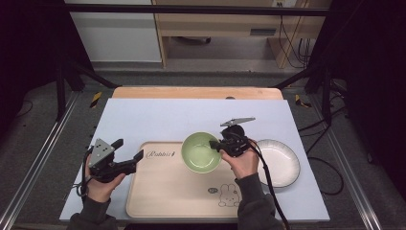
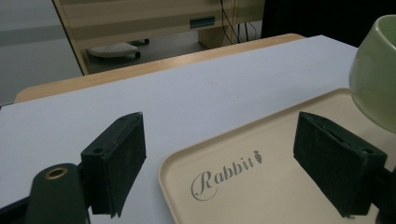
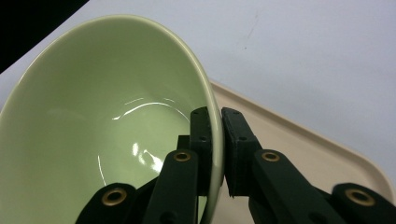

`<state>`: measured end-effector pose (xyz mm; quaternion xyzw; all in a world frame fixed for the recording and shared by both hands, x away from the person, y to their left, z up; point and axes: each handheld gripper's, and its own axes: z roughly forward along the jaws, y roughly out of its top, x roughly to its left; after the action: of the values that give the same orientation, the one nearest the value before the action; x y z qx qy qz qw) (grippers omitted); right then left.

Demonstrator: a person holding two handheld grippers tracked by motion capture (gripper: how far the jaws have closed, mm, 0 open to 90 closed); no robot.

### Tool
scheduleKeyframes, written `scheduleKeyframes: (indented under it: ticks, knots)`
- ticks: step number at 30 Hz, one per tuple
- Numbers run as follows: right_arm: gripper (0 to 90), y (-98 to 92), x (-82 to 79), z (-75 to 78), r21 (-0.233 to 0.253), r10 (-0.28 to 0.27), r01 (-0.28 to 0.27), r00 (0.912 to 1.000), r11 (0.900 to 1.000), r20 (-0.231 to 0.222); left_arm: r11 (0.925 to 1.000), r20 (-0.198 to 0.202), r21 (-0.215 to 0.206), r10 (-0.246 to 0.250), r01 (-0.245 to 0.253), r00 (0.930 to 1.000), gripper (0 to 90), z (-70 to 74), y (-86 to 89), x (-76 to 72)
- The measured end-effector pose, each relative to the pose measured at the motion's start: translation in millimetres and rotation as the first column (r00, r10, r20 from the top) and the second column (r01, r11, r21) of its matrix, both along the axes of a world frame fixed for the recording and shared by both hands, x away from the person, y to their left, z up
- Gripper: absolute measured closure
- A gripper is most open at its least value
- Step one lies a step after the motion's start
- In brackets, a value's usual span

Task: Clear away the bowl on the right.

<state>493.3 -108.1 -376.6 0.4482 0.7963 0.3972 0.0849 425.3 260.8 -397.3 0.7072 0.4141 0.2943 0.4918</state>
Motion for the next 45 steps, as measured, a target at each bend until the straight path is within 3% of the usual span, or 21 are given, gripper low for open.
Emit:
scheduleKeyframes:
  ticks: [28,45]
  knots:
    - [83.9,27.5,22.6,-38.9,-0.069,-0.023,0.018,0.9972,0.997,-0.07,1.0,0.004,-0.005,0.003,-0.003,1.0,17.0,1.2,1.7,-0.5]
    - [83.8,28.6,29.7,-56.5,-0.086,-0.041,0.031,0.9925,0.996,-0.115,1.0,0.001,-0.001,0.002,-0.002,1.0,17.0,0.6,1.0,-0.3]
